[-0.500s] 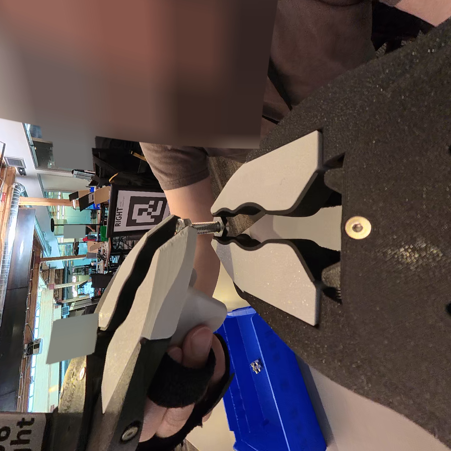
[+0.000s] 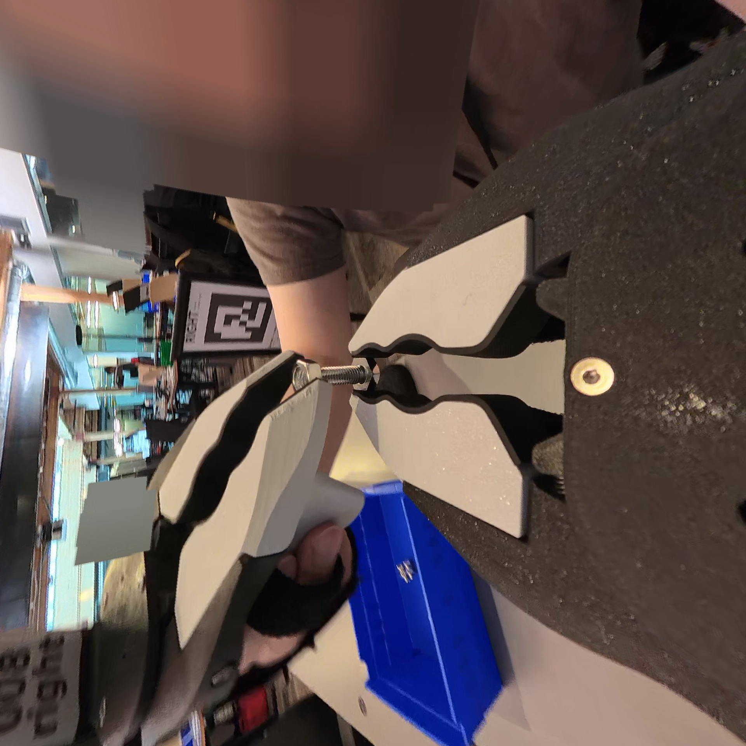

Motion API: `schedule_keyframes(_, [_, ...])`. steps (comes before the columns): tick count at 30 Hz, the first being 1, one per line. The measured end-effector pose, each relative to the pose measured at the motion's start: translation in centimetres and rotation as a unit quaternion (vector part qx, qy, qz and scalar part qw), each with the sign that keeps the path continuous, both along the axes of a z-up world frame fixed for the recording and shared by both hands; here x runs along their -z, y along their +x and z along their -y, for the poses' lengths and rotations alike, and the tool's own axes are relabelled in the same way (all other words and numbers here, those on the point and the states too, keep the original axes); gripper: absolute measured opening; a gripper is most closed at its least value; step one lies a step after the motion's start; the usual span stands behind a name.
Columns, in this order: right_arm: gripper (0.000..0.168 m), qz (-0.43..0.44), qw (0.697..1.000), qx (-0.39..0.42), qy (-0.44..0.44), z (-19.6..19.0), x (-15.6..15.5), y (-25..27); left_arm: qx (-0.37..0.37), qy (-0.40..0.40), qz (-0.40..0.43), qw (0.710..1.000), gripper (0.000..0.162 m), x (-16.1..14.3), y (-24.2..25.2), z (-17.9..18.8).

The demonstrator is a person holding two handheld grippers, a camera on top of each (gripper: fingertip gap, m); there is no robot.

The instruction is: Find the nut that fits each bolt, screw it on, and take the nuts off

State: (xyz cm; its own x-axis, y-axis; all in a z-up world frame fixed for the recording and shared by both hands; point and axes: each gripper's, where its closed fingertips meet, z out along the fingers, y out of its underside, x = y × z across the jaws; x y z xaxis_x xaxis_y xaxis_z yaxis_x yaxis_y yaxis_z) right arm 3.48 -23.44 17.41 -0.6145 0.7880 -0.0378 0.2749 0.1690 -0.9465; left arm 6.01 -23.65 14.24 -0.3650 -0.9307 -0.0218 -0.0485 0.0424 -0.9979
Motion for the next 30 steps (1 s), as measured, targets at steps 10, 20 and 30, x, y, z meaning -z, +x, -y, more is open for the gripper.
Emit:
schedule_keyframes(10, [0.017,0.004,0.986,0.168,-0.007,-4.5,0.2,-0.5,-0.141,-0.005,-0.019,0.990,0.014,0.2,-0.4,-4.6])
schedule_keyframes(20, [0.016,0.013,0.949,0.315,-0.022,-7.9,0.6,-0.7,-0.257,0.004,-0.034,0.966,0.014,0.6,-0.6,-8.0])
schedule_keyframes(30, [0.016,-0.002,0.908,0.419,-0.017,-9.5,0.7,-0.9,-0.333,0.021,-0.043,0.942,0.014,0.7,-0.9,-9.7])
